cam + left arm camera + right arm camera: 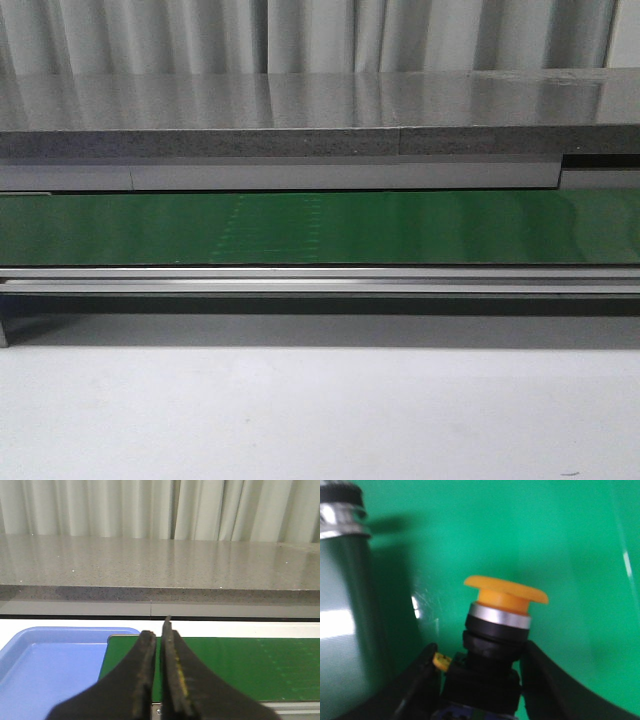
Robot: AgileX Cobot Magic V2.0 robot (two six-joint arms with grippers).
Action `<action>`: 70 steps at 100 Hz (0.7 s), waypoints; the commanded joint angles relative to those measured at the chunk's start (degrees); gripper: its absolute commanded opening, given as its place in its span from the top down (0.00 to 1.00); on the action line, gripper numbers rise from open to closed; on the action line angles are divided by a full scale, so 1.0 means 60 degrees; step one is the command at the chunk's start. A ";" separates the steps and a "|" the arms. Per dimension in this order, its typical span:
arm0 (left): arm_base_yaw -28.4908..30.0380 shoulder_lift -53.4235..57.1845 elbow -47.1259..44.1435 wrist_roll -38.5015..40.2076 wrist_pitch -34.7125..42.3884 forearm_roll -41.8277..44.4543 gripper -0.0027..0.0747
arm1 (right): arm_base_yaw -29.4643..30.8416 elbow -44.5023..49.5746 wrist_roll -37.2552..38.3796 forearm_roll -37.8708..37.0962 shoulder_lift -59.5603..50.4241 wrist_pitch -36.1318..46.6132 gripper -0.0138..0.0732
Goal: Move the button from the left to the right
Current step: 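Lift the button with the right gripper and lower it into the green bin, then open the right gripper and raise it away from the bin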
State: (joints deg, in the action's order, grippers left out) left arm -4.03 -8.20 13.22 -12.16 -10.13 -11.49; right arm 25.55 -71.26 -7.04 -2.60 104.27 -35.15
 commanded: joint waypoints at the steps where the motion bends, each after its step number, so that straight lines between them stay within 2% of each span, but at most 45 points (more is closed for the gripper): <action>1: -0.0069 -0.0098 0.0272 -0.0014 0.0757 -0.0138 0.96 | 0.0059 -0.0287 -0.0098 -0.0141 -0.0168 0.0313 0.59; 28: -0.0069 -0.0098 0.0272 -0.0014 0.0757 -0.0138 0.96 | 0.0059 -0.0287 -0.0098 -0.0141 0.0095 0.0305 0.58; 35: -0.0069 -0.0098 0.0272 -0.0014 0.0757 -0.0138 0.96 | 0.0059 -0.0287 -0.0098 -0.0141 0.0095 0.0350 0.53; 54: -0.0069 -0.0098 0.0272 -0.0014 0.0757 -0.0138 0.96 | 0.0059 -0.0287 -0.0089 -0.0132 0.0095 0.0437 0.29; 70: -0.0069 -0.0098 0.0272 -0.0014 0.0757 -0.0138 0.96 | 0.0059 -0.0310 0.0149 -0.0123 0.0095 0.0460 0.28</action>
State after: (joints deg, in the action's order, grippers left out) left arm -4.03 -8.20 13.22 -12.25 -10.13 -11.49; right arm 25.68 -71.37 -7.04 -3.26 107.66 -34.22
